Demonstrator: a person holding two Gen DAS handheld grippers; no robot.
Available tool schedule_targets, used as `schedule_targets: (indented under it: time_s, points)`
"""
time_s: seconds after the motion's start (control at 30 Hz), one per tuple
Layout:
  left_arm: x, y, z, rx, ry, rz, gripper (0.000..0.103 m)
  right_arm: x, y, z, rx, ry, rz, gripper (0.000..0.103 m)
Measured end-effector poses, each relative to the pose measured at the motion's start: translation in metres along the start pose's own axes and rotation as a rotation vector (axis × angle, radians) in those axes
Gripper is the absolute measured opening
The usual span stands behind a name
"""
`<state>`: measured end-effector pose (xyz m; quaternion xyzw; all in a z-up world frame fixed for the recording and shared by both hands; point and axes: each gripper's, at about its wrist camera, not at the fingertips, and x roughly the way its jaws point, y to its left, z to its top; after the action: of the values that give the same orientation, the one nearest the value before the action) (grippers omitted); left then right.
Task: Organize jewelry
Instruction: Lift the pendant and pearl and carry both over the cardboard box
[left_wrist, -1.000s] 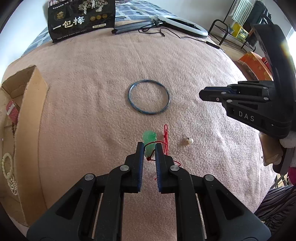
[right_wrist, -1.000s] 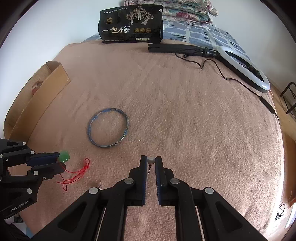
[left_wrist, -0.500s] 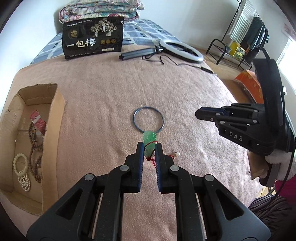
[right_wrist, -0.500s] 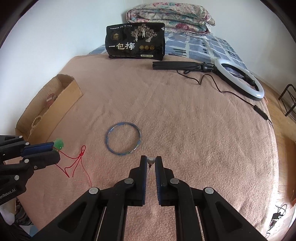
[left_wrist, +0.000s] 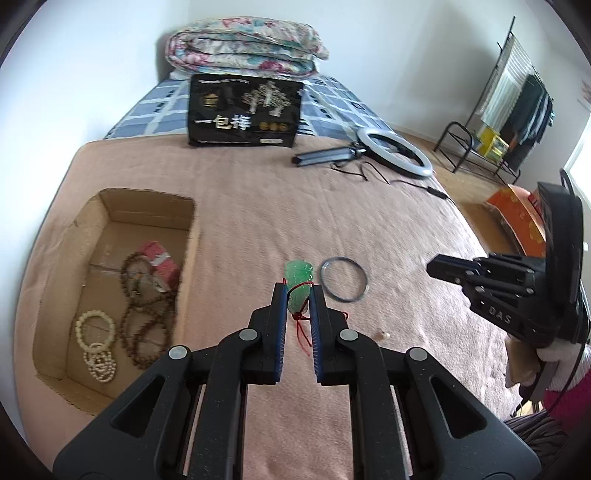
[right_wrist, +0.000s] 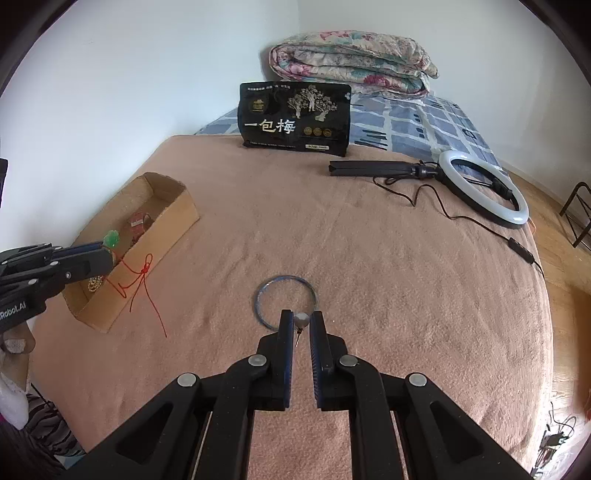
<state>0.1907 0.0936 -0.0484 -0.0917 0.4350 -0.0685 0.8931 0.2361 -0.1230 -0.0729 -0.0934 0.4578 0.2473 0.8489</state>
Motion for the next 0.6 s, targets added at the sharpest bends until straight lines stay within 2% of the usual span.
schedule_targets:
  time_s: [0.4, 0.6]
  points:
    - [-0.029, 0.066, 0.011, -0.104, -0.093, 0.081, 0.01, -0.012, 0.059, 0.014, -0.083, -0.048, 0.08, 0.006]
    - [-0.035, 0.098, 0.013, -0.154, -0.11, 0.107, 0.01, -0.012, 0.09, 0.02, -0.114, -0.06, 0.127, 0.006]
